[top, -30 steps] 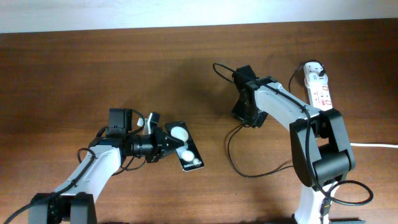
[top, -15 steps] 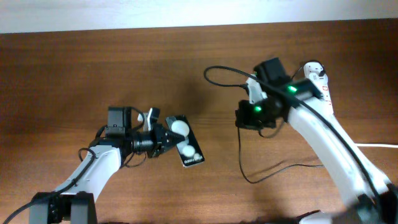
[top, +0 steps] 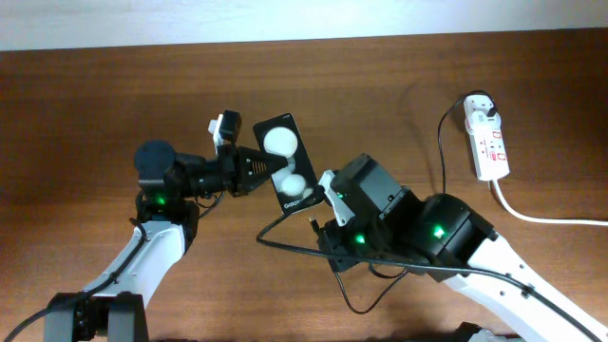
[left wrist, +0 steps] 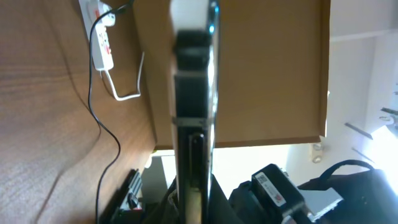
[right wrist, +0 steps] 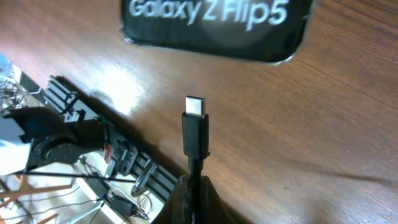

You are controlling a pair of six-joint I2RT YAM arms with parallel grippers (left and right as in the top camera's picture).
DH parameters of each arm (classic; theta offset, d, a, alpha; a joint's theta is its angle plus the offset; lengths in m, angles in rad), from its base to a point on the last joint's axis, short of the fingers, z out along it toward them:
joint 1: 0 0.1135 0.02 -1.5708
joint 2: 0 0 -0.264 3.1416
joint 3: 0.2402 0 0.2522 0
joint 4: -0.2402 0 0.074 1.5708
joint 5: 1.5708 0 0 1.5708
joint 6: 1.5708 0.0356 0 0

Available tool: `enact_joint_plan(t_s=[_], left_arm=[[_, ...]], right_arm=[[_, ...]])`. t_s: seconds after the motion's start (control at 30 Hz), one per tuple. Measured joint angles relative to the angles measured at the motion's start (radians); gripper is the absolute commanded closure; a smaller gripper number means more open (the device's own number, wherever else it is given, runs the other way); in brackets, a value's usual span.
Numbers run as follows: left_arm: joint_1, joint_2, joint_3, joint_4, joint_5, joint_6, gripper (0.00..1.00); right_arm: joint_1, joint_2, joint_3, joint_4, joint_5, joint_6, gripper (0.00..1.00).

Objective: Plug charger to phone and switch on socket
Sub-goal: 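Insert the cable plug into the phone's bottom port with the right gripper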

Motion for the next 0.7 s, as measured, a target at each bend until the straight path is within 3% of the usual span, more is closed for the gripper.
enact_joint_plan(t_s=[0.7], left_arm=[[0.000, 0.000, 0.000, 0.000, 0.030, -0.017, 1.00]], right_arm=[[0.008, 0.044, 0.000, 0.060, 0.019, 0.030, 0.96]])
